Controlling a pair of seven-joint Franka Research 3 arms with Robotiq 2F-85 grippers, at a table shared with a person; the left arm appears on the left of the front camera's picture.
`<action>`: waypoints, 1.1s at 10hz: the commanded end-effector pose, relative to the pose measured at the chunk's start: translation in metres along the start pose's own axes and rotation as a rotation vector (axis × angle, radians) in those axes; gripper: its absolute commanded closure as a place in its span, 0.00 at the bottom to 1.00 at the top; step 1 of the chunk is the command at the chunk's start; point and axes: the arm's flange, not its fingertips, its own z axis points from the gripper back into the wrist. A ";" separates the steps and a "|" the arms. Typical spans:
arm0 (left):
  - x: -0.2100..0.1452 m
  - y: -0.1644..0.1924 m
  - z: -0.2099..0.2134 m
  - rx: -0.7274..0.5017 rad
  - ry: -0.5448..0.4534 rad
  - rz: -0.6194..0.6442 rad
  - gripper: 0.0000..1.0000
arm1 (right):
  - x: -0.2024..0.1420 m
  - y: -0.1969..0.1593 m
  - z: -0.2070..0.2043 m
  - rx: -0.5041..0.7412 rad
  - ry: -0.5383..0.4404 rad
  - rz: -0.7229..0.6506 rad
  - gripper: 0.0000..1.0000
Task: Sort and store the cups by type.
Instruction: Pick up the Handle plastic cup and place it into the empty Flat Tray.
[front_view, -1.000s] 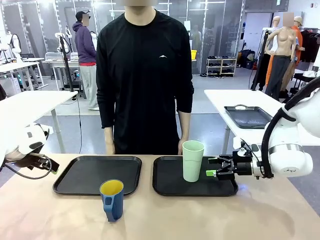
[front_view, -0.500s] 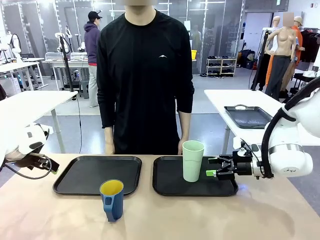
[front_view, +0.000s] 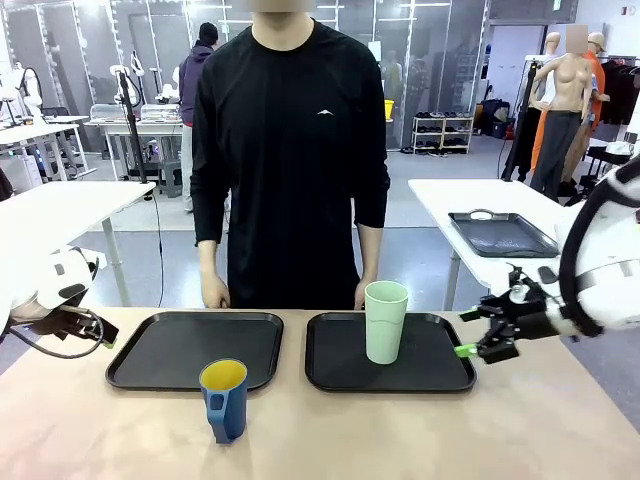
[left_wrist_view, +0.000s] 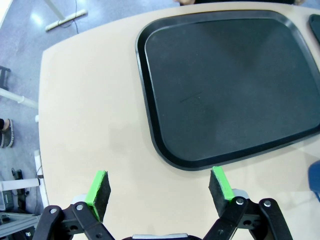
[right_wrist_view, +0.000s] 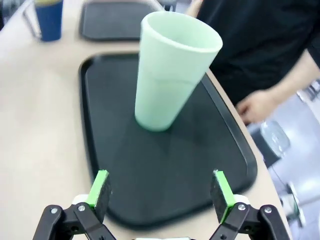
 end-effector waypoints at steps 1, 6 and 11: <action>0.000 0.001 0.000 0.000 -0.001 0.001 0.00 | 0.029 0.026 0.045 0.030 0.274 0.064 0.00; 0.000 0.001 0.000 0.000 -0.001 0.001 0.00 | 0.065 0.060 0.097 0.052 0.608 0.143 0.00; 0.000 0.001 0.000 0.000 -0.001 0.001 0.00 | 0.060 0.058 0.093 0.062 0.610 0.175 0.00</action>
